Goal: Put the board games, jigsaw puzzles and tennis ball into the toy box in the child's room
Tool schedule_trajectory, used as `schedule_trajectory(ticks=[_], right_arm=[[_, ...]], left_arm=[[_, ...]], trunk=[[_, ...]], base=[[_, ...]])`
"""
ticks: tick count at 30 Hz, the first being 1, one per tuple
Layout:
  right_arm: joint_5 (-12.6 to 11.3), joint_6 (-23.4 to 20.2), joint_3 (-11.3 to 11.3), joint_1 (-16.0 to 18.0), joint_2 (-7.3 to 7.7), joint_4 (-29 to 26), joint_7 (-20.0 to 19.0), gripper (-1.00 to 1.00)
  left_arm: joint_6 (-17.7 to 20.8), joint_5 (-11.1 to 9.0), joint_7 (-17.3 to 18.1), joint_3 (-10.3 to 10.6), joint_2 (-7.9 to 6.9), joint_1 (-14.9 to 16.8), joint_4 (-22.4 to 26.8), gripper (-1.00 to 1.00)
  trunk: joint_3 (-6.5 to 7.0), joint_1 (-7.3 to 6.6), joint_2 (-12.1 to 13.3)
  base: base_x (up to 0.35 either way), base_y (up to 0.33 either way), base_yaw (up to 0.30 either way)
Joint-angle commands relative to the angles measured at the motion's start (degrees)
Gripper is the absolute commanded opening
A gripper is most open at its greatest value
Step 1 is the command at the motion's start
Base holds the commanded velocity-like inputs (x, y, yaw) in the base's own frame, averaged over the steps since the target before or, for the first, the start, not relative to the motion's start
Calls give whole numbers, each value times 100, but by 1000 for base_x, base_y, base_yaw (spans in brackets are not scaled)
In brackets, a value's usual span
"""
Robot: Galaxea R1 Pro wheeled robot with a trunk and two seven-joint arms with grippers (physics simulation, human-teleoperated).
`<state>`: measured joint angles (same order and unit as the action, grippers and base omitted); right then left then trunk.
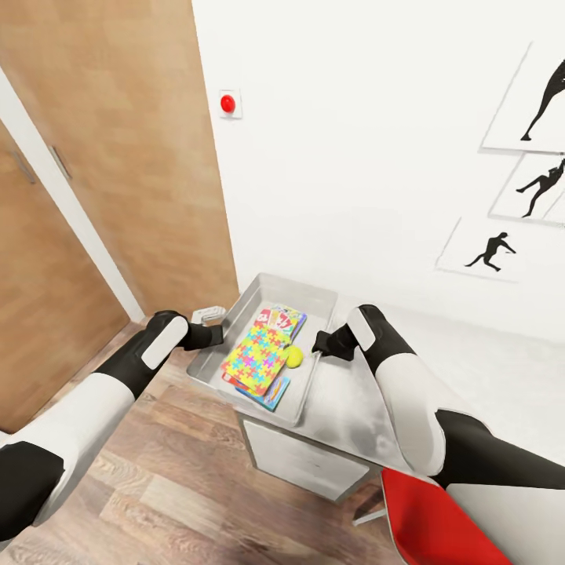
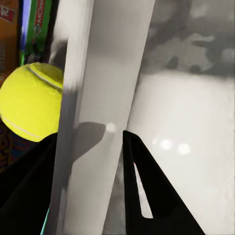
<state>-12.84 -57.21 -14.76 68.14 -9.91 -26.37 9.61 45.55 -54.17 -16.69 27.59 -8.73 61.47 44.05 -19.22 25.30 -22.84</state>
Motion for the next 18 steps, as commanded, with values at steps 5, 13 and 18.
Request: schedule_trajectory(ticks=[5, 13, 18], right_arm=[[45, -19, -10, -6, -9, 63, 59, -100], [45, -11, -10, -11, -9, 49, 59, -100], [45, -8, -10, -17, -9, 40, 57, -100]], left_arm=[[33, 4, -61, 9, 82, 5, -2, -100], [33, 3, -63, 6, 82, 5, -2, -100], [33, 3, -63, 8, 82, 5, 0, -100]], trunk=[[-13, 48, -7], [-13, 48, -7], [-13, 48, -7]], base=[[97, -249, 2], [32, -85, 0], [6, -15, 0]])
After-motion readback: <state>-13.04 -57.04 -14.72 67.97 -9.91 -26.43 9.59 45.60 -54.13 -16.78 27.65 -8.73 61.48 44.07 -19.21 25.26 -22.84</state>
